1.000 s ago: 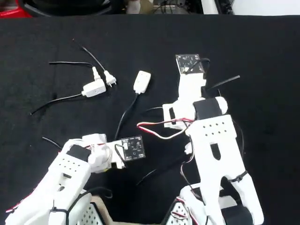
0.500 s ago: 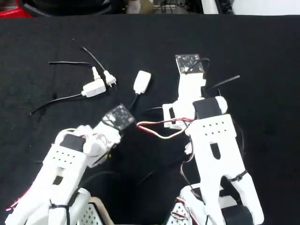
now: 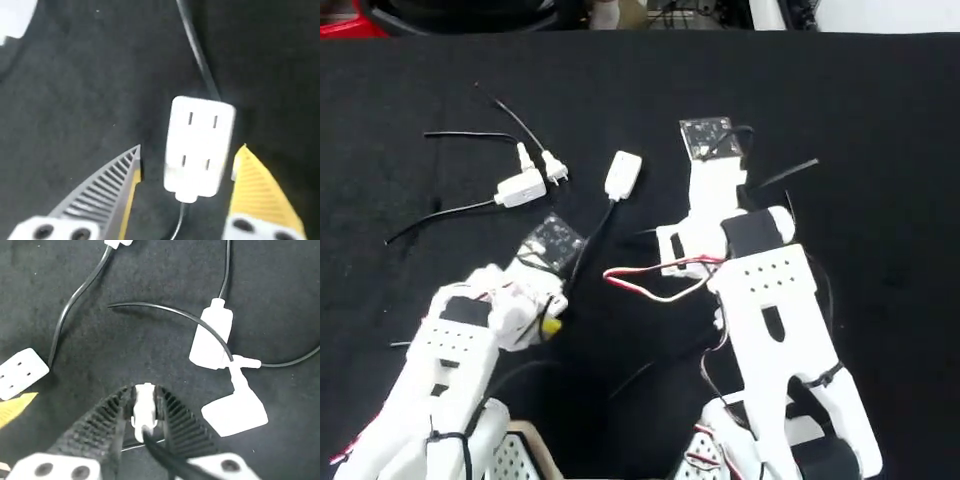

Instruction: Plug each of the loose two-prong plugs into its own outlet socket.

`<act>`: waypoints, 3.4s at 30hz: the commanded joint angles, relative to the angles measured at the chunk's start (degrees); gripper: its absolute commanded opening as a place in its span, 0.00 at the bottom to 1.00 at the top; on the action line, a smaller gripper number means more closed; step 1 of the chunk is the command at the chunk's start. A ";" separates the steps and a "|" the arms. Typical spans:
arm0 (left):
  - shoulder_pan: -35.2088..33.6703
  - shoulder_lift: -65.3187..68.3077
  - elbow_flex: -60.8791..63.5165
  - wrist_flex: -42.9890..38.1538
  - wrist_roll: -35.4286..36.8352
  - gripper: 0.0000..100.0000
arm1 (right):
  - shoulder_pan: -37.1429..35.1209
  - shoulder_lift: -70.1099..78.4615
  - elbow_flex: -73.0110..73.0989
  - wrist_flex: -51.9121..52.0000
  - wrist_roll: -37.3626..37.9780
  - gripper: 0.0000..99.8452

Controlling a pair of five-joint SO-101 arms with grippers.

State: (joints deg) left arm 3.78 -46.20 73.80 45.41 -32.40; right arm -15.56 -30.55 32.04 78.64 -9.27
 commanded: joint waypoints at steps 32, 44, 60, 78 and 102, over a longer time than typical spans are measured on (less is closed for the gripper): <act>-32.84 -57.85 19.65 23.56 1.85 0.29 | -34.11 17.54 11.47 -38.86 -2.81 0.01; -32.84 -58.11 20.09 23.91 1.05 0.29 | -29.27 19.82 12.97 -46.77 -1.05 0.01; -32.84 -58.11 20.09 23.91 1.05 0.29 | -33.93 21.41 18.51 -46.95 -0.97 0.01; -32.84 -58.11 20.18 23.91 1.05 0.29 | -13.54 20.79 12.26 -19.43 9.23 0.01; -9.19 -53.27 4.26 11.08 20.84 0.29 | 16.35 20.79 -12.88 9.49 36.84 0.34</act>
State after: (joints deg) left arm -12.84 -102.81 82.68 63.16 -14.90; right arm -0.35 -9.27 30.73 78.90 27.30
